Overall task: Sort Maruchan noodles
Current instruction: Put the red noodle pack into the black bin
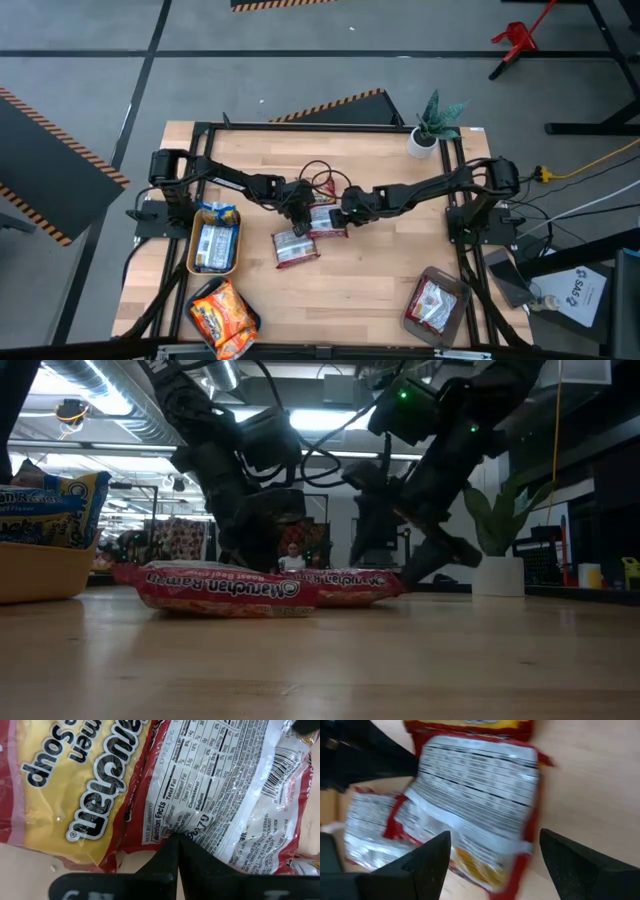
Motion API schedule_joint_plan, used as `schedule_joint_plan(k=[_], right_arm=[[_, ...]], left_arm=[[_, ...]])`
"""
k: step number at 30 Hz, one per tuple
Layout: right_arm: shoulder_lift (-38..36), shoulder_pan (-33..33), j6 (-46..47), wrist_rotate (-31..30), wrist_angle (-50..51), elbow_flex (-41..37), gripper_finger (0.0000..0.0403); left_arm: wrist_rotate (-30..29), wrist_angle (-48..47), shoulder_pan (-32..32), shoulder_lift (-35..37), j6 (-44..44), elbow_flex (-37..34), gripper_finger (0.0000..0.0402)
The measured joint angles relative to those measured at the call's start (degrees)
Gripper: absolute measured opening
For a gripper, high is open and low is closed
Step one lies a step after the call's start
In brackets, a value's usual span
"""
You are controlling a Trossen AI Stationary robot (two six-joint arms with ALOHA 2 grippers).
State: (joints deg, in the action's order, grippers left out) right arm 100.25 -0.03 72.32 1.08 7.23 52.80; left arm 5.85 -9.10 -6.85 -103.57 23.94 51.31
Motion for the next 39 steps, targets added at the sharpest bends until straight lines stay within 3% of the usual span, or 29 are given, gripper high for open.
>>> schedule_joint_plan(k=[9,19,31,39], right_arm=[[5.29,0.0,2.73,2.01,-5.6,0.17,0.0286],[5.64,-0.42,2.43,2.89,-12.55,-0.2,0.028],[5.3,-0.37,1.36,4.64,-14.79,0.04,0.0133],[3.31,-0.42,-0.82,5.31,-14.43,0.39,0.0112]], left_arm=[[-0.21,-0.03,-0.11,-0.15,0.09,-0.07,0.0],[-0.54,0.16,-0.15,-0.15,-0.02,-0.16,0.0],[-0.42,-0.24,-0.16,3.39,-0.02,-0.59,0.0],[-0.55,-3.36,-1.16,8.61,-0.04,-0.15,0.0]])
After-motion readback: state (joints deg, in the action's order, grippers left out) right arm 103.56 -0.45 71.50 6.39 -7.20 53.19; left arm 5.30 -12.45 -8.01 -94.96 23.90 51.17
